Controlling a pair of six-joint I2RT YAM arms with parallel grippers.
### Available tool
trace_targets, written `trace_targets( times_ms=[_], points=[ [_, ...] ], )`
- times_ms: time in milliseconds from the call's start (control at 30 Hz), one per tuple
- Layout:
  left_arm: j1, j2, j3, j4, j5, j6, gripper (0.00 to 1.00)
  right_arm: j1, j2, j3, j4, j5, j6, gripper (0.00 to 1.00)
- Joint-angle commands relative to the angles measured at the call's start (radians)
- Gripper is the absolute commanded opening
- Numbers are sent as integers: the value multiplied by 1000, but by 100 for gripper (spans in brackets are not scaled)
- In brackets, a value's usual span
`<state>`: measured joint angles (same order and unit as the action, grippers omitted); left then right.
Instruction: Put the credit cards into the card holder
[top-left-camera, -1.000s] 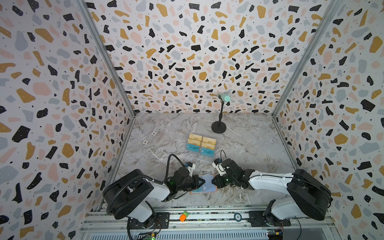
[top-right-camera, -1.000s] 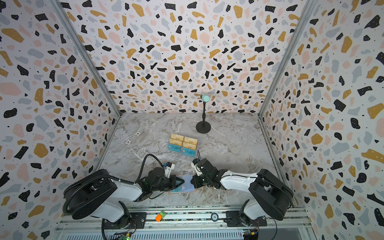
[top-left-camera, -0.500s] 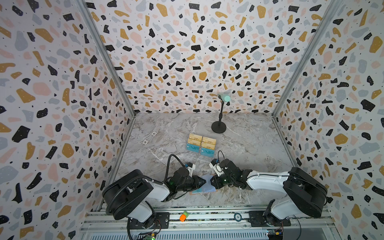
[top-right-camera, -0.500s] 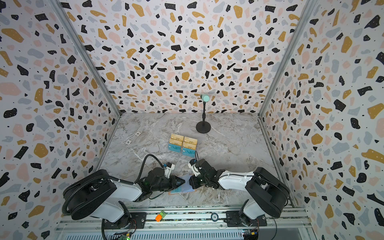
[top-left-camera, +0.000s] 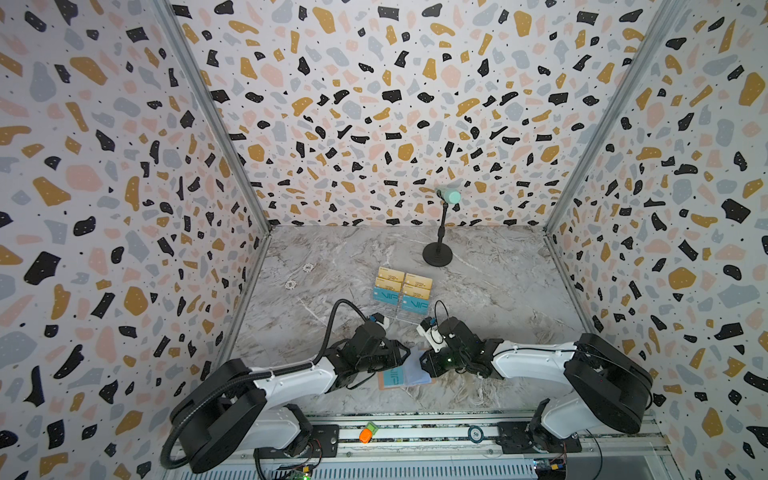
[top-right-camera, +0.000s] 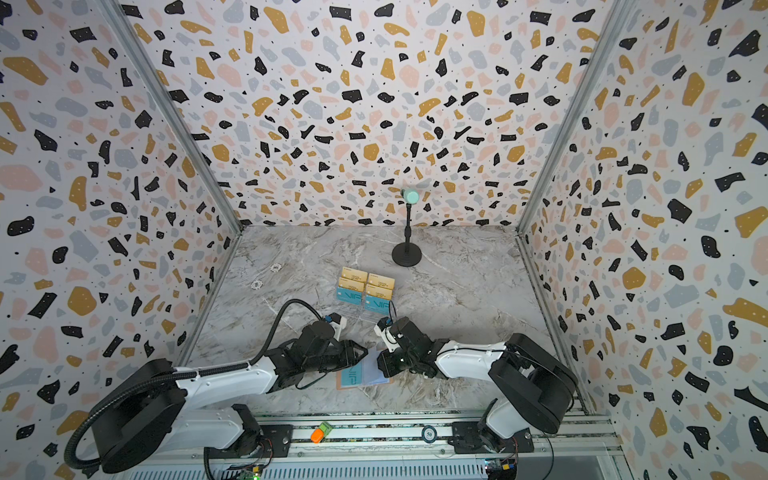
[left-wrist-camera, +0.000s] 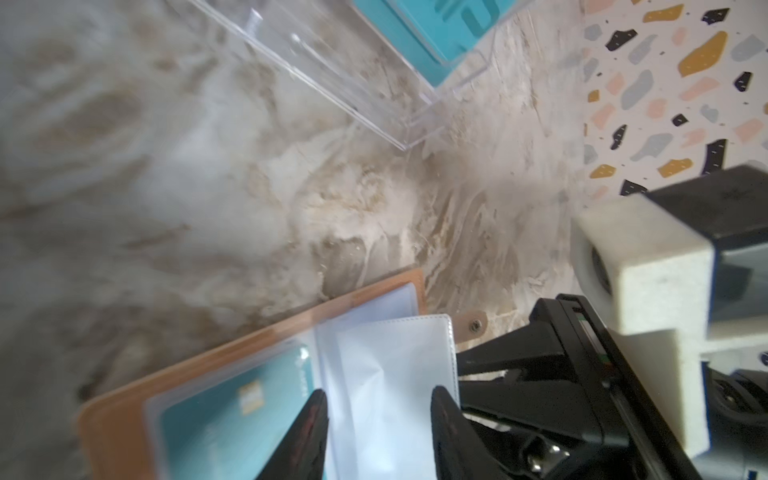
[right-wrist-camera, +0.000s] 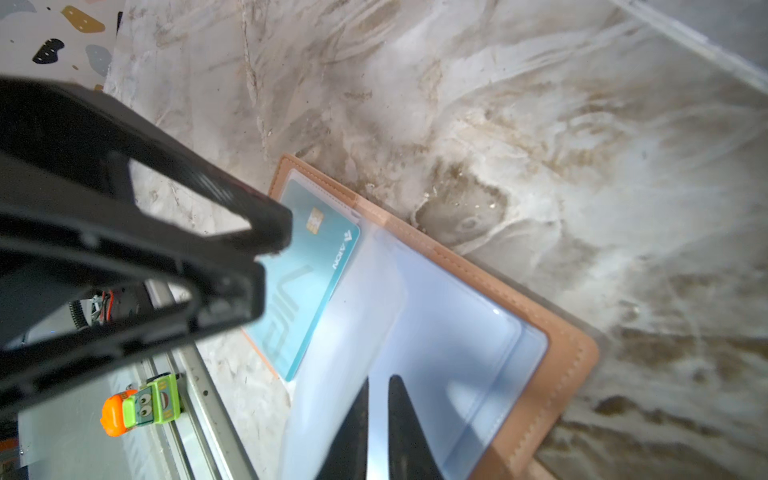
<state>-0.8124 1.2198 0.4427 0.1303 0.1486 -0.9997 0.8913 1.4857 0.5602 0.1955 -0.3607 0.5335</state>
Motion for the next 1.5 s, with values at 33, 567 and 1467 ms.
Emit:
trace_targets(
  times_ms=[33, 567, 1467],
  points=[
    [5, -71, -3, -150, -127, 21, 39, 4, -14, 25, -1, -23, -22, 13],
    [148, -99, -146, -55, -88, -34, 39, 23, 21, 25, 87, -107, 27, 16],
    [167, -103, -196, 61, 98, -45, 28, 69, 206, 104, 150, -125, 88, 13]
  ],
)
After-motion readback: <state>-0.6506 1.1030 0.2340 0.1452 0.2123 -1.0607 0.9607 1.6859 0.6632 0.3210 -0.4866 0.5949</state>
